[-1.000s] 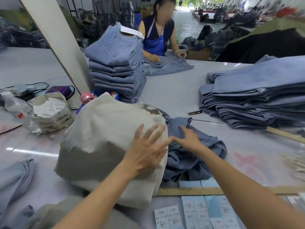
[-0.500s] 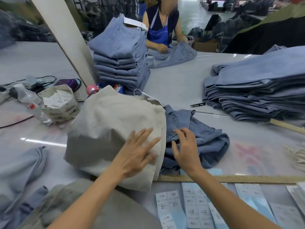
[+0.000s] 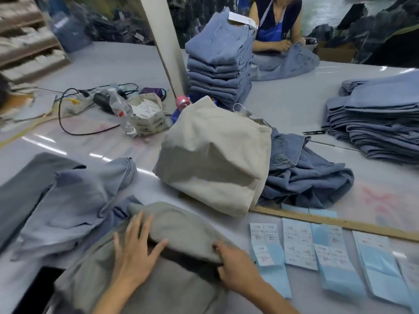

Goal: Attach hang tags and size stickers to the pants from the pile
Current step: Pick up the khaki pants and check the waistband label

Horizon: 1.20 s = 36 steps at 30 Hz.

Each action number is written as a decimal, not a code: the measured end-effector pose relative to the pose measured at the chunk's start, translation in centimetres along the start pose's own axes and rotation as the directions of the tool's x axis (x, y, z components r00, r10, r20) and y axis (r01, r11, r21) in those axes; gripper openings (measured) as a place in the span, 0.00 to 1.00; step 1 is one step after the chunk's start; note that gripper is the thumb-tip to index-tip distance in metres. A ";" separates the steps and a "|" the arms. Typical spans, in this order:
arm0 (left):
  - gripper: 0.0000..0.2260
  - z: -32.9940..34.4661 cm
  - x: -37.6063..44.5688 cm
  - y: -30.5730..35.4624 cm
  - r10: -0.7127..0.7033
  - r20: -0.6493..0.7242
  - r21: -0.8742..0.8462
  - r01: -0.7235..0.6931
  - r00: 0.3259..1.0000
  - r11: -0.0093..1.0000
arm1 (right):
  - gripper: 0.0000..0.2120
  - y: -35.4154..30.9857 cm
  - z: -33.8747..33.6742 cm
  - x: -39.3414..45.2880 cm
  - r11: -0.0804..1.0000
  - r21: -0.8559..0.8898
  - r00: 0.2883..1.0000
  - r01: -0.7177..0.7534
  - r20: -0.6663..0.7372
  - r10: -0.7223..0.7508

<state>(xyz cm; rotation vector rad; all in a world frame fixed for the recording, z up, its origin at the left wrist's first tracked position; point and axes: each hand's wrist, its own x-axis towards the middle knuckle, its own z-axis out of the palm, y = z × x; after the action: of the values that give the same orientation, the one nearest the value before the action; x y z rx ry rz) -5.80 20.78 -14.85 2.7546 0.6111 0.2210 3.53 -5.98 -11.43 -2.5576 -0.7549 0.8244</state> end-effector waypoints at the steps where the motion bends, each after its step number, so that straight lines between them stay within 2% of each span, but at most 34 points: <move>1: 0.43 -0.2 -0.7 -1.2 -0.090 0.047 -0.045 0.093 0.995 0.995 | 0.24 0.1 -0.6 -0.5 0.996 0.079 0.998 -0.037 -0.050 0.041; 3: 0.52 -0.5 -1.4 -3.7 -0.293 0.147 -0.192 0.318 0.945 0.928 | 0.22 -0.1 -1.7 -1.3 0.986 0.158 0.992 -0.051 -0.107 0.069; 4: 0.53 -0.9 -1.5 -4.6 -0.368 0.186 -0.233 0.404 0.911 0.884 | 0.20 -0.2 -1.9 -1.6 0.985 0.169 0.991 -0.029 -0.121 0.050; 5: 0.50 -1.2 -1.4 -5.0 -0.392 0.202 -0.225 0.432 0.897 0.873 | 0.17 -0.3 -2.0 -1.8 0.983 0.185 0.991 -0.004 -0.128 0.029; 7: 0.34 -2.1 -1.0 -4.8 -0.311 0.185 -0.148 0.339 0.932 0.929 | 0.16 -0.2 -2.6 -2.4 0.974 0.227 0.990 0.013 -0.143 0.019; 9: 0.19 -3.0 -1.3 -4.2 -0.178 0.118 -0.038 0.184 0.977 0.982 | 0.20 0.8 -2.7 -3.1 0.984 0.173 0.981 -0.050 -0.178 0.081; 10: 0.17 -3.4 -1.7 -4.3 -0.154 0.041 0.030 0.153 0.987 0.988 | 0.22 1.3 -2.4 -3.7 0.991 0.070 0.969 -0.111 -0.216 0.123; 11: 0.19 -3.6 -2.5 -4.8 -0.196 -0.054 0.070 0.200 0.979 0.977 | 0.25 1.6 -1.8 -4.5 0.987 -0.029 0.952 -0.161 -0.267 0.147; 12: 0.25 -3.7 -3.6 -5.5 -0.307 -0.133 0.049 0.316 0.942 0.948 | 0.26 1.4 -0.8 -5.4 0.983 -0.086 0.940 -0.161 -0.317 0.126; 13: 0.31 -3.5 -4.9 -6.3 -0.456 -0.171 -0.035 0.457 0.874 0.889 | 0.27 0.7 0.4 -6.3 0.988 -0.120 0.939 -0.097 -0.341 0.051; 14: 0.36 -3.2 -6.5 -7.1 -0.612 -0.153 -0.149 0.594 0.776 0.790 | 0.27 -0.5 1.6 -7.2 0.987 -0.161 0.946 -0.006 -0.320 -0.047; 16: 0.43 -2.3 -9.1 -7.8 -0.828 -0.008 -0.365 0.769 0.561 0.524 | 0.27 -3.2 4.0 -8.3 0.959 -0.265 0.968 0.098 -0.199 -0.154; 19: 0.46 -1.9 -11.1 -7.1 -0.939 0.178 -0.603 0.787 0.294 0.133 | 0.28 -6.7 5.8 -8.3 0.924 -0.367 0.980 0.109 -0.118 -0.162; 20: 0.44 -2.1 -11.5 -6.4 -0.940 0.241 -0.621 0.782 0.241 0.042 | 0.29 -7.8 6.0 -8.4 0.925 -0.366 0.982 0.105 -0.107 -0.154; 21: 0.41 -2.4 -12.0 -5.5 -0.925 0.284 -0.627 0.779 0.252 0.020 | 0.31 -8.8 6.4 -8.6 0.931 -0.343 0.984 0.124 -0.076 -0.159; 24: 0.26 -4.2 -13.1 -1.5 -0.871 0.271 -0.702 0.703 0.410 0.112 | 0.47 -11.9 7.9 -9.7 0.977 -0.114 0.979 0.180 0.119 -0.166; 26: 0.21 -6.5 -12.8 2.6 -0.825 0.150 -0.721 0.631 0.545 0.286 | 0.53 -13.6 8.6 -10.7 0.985 0.027 0.974 0.169 0.147 -0.172; 27: 0.19 -8.0 -12.5 5.1 -0.769 0.091 -0.716 0.579 0.632 0.391 | 0.53 -14.2 8.7 -11.0 0.983 0.102 0.983 0.153 0.089 -0.162; 29: 0.14 -11.2 -11.7 10.3 -0.598 0.019 -0.694 0.442 0.801 0.569 | 0.48 -15.1 7.6 -12.2 0.921 0.371 0.977 0.117 -0.210 -0.039; 31: 0.15 -13.7 -10.9 14.9 -0.369 -0.044 -0.670 0.246 0.928 0.700 | 0.38 -15.3 4.6 -13.2 0.762 0.632 0.877 0.142 -0.437 0.199; 32: 0.17 -14.8 -10.3 16.9 -0.228 -0.033 -0.694 0.141 0.973 0.706 | 0.32 -14.7 2.7 -13.3 0.684 0.707 0.825 0.180 -0.487 0.287; 34: 0.24 -15.9 -9.5 19.5 0.056 0.072 -0.805 0.025 0.996 0.592 | 0.19 -12.8 -1.4 -13.0 0.506 0.826 0.782 0.249 -0.480 0.398; 35: 0.26 -15.9 -9.2 20.1 0.130 0.098 -0.837 0.011 0.987 0.547 | 0.12 -11.4 -3.4 -12.8 0.452 0.856 0.768 0.251 -0.460 0.446; 36: 0.25 -15.4 -9.1 20.2 0.124 0.072 -0.842 -0.006 0.990 0.539 | 0.08 -10.0 -5.3 -12.4 0.434 0.868 0.750 0.241 -0.451 0.484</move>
<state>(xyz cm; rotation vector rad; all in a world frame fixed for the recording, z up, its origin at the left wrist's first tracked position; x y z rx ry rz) -9.48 3.49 5.53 1.8031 0.2420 0.2687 -5.56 -6.12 2.69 -1.6337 0.1751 0.1519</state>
